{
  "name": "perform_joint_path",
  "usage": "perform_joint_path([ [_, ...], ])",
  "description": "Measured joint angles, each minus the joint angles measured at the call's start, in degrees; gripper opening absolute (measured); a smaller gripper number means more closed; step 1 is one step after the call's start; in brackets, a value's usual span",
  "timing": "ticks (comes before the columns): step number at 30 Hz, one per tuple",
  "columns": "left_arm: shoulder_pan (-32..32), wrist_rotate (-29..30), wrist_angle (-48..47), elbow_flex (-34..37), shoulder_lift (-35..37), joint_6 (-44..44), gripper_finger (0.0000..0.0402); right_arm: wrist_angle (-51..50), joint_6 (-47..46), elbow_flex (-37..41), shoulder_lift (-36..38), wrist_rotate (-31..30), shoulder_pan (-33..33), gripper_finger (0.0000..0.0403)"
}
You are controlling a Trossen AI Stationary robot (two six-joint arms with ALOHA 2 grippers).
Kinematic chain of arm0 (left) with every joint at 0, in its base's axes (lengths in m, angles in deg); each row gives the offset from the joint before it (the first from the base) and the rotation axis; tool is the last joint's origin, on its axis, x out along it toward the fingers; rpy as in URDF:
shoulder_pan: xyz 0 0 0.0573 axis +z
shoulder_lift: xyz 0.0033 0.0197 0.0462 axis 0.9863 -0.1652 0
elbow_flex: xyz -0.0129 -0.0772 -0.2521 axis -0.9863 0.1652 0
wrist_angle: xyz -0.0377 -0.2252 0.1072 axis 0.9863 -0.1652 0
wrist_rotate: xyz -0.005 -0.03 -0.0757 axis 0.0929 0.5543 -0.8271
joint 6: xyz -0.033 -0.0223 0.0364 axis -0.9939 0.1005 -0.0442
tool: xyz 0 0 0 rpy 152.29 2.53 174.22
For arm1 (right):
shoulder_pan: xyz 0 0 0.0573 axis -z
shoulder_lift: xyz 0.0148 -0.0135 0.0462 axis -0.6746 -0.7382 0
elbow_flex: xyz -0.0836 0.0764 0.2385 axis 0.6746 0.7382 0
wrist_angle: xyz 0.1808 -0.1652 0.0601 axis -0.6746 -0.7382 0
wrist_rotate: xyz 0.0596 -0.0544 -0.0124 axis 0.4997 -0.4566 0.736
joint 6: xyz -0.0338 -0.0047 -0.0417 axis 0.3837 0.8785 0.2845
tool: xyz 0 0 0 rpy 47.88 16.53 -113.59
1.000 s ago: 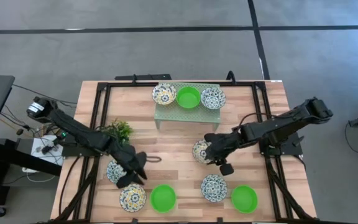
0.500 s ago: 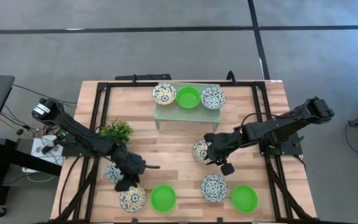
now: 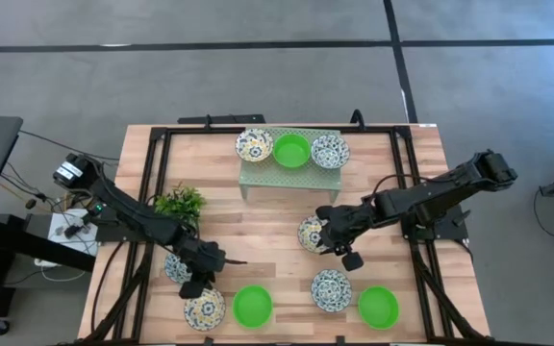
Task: Pick & Place Mini bowls
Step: Stack the bottom yellow bowl on the yellow bowl on the shelf
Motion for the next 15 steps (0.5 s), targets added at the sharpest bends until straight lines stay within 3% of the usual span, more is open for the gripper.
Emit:
perform_joint_path([
  [10,-1.41,-2.83,2.18,0.00,-4.95,-3.05,0.0109,-0.18,-0.04,0.00,0.00,0.02,-0.04,0.0098],
  [15,-0.89,-1.99,2.20,0.00,-3.71,-2.97,0.0072,-0.15,-0.02,0.00,0.00,0.02,-0.04,0.0098],
])
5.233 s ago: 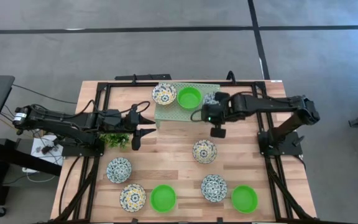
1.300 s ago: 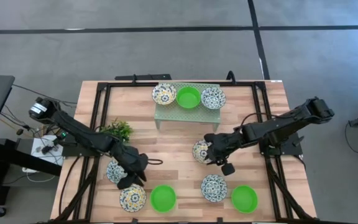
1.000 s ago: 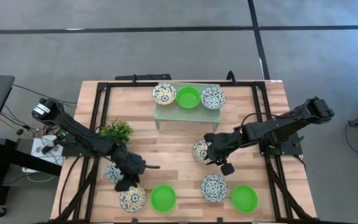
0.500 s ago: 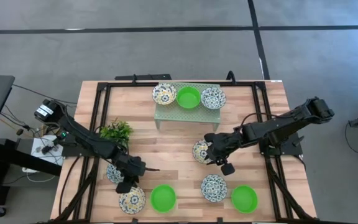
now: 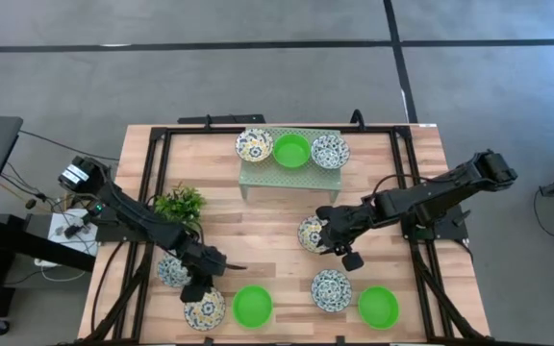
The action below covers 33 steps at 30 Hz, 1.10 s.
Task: Pick & Place Mini bowls
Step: Stack the bottom yellow bowl on the yellow bowl on the shelf
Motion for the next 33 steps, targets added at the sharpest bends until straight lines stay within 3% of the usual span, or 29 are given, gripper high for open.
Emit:
perform_joint_path([
  [4,1.41,0.71,-0.03,0.02,3.67,0.10,0.0014,0.01,0.00,0.00,0.00,0.00,0.04,0.0098],
  [12,4.53,4.67,0.05,0.07,13.15,0.16,0.0011,-0.24,0.18,-0.02,-0.02,0.00,0.04,0.0098],
  [24,15.97,23.65,0.45,0.06,23.85,14.98,0.0009,-0.16,4.78,-0.02,-0.04,0.00,0.09,0.0098],
  [33,23.59,34.04,8.04,0.02,33.44,12.54,0.0008,0.22,5.09,-0.04,-0.04,-0.07,0.09,0.0098],
])
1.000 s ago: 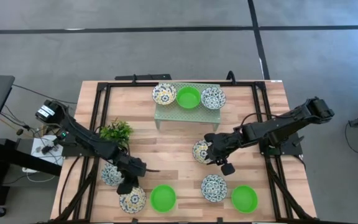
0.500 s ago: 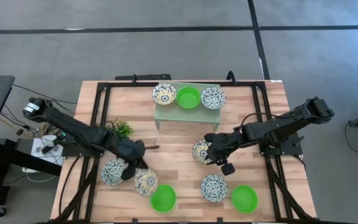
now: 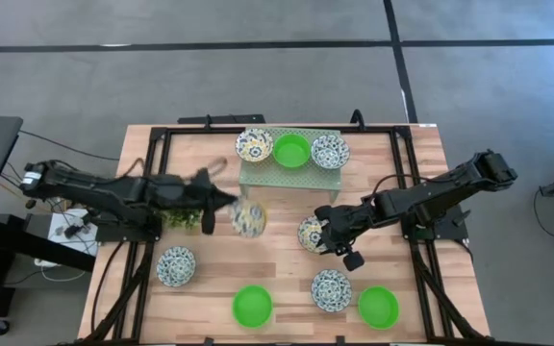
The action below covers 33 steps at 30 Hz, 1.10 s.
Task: Pick & Place Mini bowls
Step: Stack the bottom yellow bowl on the yellow bowl on the shelf
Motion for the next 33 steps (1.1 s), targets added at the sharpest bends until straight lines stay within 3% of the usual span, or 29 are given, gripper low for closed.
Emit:
perform_joint_path([
  [7,8.51,7.19,2.21,-2.47,2.96,4.14,0.0008,0.46,0.04,0.00,0.00,-0.05,0.00,0.0098],
  [12,17.45,5.97,2.25,-5.47,-1.49,3.98,0.0008,0.63,0.09,0.00,0.00,-0.20,0.13,0.0098],
  [15,23.49,2.31,2.21,-7.78,-4.83,4.04,0.0008,0.66,1.66,0.00,0.00,-0.20,0.73,0.0098],
  [20,33.02,-10.70,1.43,-11.63,-10.18,0.24,0.0008,0.52,2.38,0.00,0.00,-0.20,2.53,0.0098],
  [24,39.11,-18.97,-4.37,-15.03,-12.44,-3.05,0.0008,0.34,2.40,0.00,0.00,-0.21,3.88,0.0098],
  [29,43.98,-20.87,-15.49,-19.22,-13.19,-3.61,0.0008,0.18,2.43,0.00,0.00,-0.20,5.24,0.0098],
  [33,45.97,-21.90,-18.29,-20.28,-13.15,-5.09,0.0008,-0.03,2.47,0.00,0.00,-0.20,6.07,0.0098],
])
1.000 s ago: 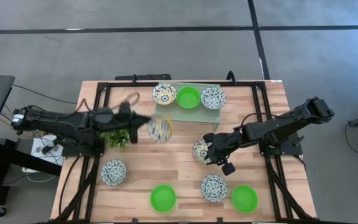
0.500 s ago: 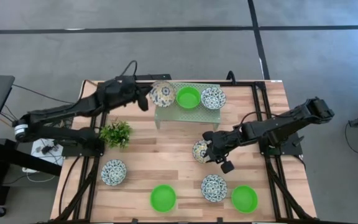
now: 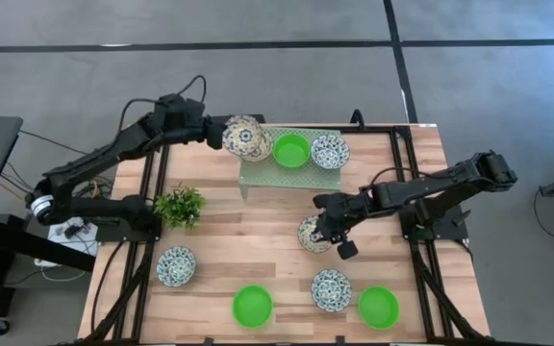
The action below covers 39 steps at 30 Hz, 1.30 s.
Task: Pick & Place Mini bowls
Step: Stack the bottom yellow bowl on the yellow bowl on the shelf
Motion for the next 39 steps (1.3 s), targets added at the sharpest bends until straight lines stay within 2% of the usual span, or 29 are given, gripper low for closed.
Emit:
perform_joint_path([
  [3,0.51,-2.28,-0.13,-0.03,-0.07,-0.47,0.0008,-0.05,0.00,0.00,0.00,0.00,0.63,0.0098],
  [15,-0.33,-2.00,1.22,-0.13,-6.70,-0.02,0.0008,-0.77,0.00,0.00,0.00,-0.01,3.76,0.0098],
  [39,-0.26,-1.66,2.89,-0.13,-7.13,-0.05,0.0038,-1.45,0.00,0.00,0.00,0.00,7.07,0.0098],
])
